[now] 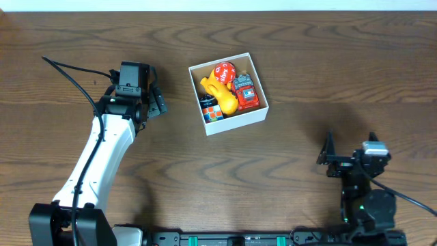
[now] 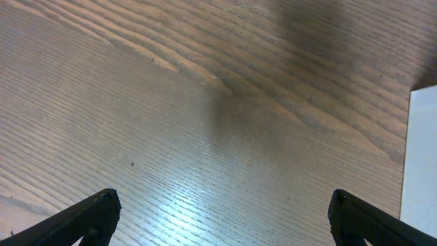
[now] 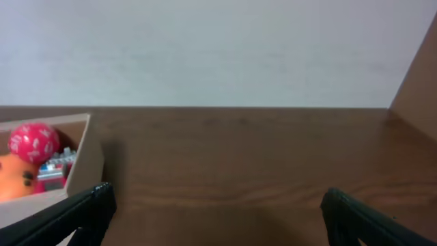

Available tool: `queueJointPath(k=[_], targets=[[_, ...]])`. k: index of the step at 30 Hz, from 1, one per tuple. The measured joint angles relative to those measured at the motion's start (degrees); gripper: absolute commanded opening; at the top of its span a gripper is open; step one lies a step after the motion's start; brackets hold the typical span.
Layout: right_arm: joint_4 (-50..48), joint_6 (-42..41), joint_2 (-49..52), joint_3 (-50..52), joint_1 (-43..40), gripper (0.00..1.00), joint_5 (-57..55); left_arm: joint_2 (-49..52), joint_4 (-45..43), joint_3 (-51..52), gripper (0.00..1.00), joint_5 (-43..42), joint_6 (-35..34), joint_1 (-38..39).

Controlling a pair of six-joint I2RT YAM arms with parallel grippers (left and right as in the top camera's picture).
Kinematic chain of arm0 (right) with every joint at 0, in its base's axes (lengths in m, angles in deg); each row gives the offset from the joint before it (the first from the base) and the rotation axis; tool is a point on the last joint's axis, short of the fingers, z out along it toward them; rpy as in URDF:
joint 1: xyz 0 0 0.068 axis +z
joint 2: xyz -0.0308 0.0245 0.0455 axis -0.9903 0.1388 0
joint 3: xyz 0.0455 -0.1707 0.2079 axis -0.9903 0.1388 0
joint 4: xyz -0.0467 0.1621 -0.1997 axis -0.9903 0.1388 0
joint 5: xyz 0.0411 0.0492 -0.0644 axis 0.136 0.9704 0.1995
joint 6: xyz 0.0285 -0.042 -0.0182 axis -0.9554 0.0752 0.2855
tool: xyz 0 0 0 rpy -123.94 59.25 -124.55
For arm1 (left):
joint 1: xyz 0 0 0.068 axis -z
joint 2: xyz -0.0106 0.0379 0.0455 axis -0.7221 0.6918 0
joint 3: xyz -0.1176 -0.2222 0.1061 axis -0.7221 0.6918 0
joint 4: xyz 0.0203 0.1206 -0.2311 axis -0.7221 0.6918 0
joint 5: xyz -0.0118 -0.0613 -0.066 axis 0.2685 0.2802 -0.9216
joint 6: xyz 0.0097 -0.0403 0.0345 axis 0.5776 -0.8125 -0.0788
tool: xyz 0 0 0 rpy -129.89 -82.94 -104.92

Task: Pack container

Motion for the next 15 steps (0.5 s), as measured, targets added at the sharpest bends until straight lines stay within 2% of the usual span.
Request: queueJointPath(k=[4,15], targets=[[-1.22,-0.07,-3.67,4.63,-0.46,0.99,1.99,0.00,0.00,0.00,0.98,0.00,0.00,0.00],[-1.25,-0.20,-4.09,7.26,-1.11,0.99,3.23,0.00,0.00,0.00,0.98,0.00,0.00,0.00]])
